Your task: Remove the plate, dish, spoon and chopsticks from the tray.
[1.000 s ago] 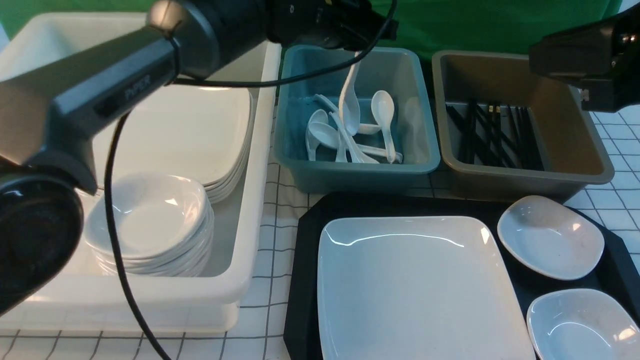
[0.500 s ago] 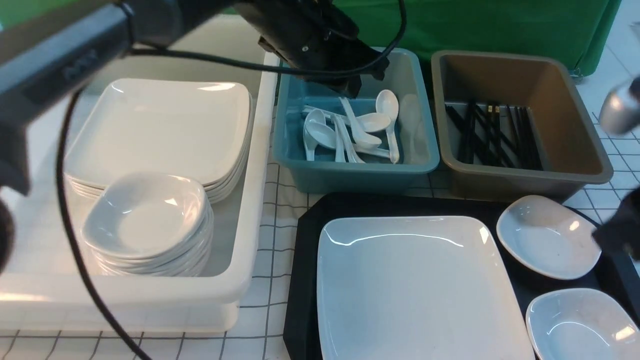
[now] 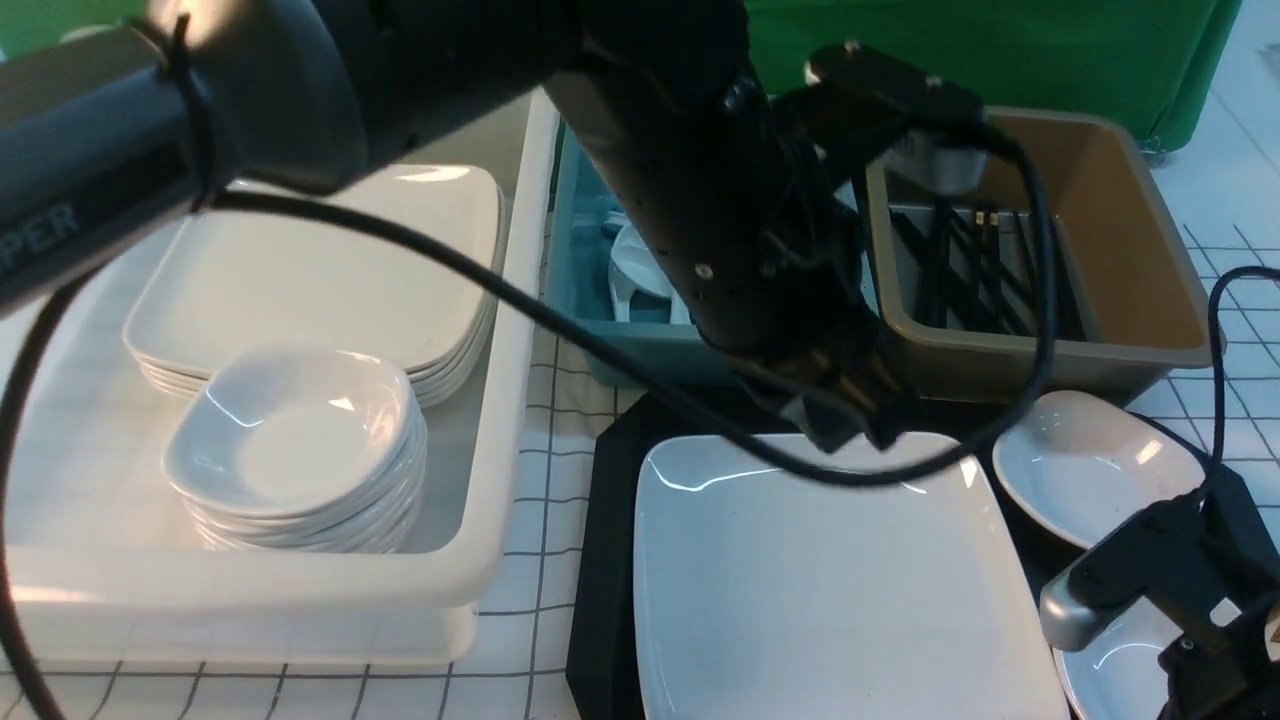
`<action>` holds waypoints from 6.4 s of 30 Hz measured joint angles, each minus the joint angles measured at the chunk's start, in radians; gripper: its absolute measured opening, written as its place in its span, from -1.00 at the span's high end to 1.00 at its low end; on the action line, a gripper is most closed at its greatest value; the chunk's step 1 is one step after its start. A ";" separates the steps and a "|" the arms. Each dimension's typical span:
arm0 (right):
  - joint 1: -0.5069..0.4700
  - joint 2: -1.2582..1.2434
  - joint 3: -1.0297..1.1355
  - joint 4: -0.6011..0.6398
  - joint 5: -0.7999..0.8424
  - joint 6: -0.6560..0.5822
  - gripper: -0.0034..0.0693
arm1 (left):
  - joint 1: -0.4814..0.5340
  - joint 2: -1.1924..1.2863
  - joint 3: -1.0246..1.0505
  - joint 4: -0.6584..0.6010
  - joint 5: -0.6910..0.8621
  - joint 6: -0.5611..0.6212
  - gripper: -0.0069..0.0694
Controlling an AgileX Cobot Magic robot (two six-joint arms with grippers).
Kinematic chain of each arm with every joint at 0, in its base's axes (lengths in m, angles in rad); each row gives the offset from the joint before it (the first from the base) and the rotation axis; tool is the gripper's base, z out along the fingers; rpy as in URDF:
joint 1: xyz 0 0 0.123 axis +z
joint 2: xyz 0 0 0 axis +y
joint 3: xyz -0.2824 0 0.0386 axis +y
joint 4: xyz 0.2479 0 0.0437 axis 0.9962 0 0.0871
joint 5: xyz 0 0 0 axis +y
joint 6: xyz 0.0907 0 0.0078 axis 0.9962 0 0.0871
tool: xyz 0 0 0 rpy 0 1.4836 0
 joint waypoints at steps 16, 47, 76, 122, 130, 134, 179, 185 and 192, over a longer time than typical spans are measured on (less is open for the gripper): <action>0.002 0.131 0.017 -0.059 -0.154 0.014 -0.33 | -0.070 -0.009 0.143 -0.164 -0.087 0.124 0.85; 0.087 -0.003 -0.825 0.308 0.248 -0.092 0.78 | 0.497 -0.364 0.143 -0.175 -0.129 0.046 0.83; 0.596 1.019 -1.718 0.235 0.123 -0.140 0.44 | 1.098 -0.684 0.407 -0.183 -0.054 -0.014 0.83; -0.181 0.386 -0.527 -0.082 0.076 -0.050 -0.30 | 0.001 -0.158 0.409 -0.110 -0.665 -0.088 0.83; -0.152 0.486 -0.524 -0.082 0.029 -0.051 -0.32 | 0.001 -0.151 0.409 -0.088 -0.682 -0.085 0.83; -0.139 0.511 -0.524 -0.082 0.005 -0.052 -0.32 | 0.001 -0.151 0.409 -0.085 -0.670 -0.085 0.83; 0.454 0.532 -1.341 0.278 0.157 -0.087 0.79 | 0.861 -0.667 0.428 0.071 -0.274 -0.113 0.83; 0.566 0.764 -1.520 0.190 0.108 -0.055 0.79 | 1.043 -0.757 0.521 0.069 -0.234 -0.114 0.83; 0.625 0.948 -1.663 0.173 0.104 -0.049 0.74 | 1.090 -0.828 0.618 0.038 -0.225 -0.103 0.83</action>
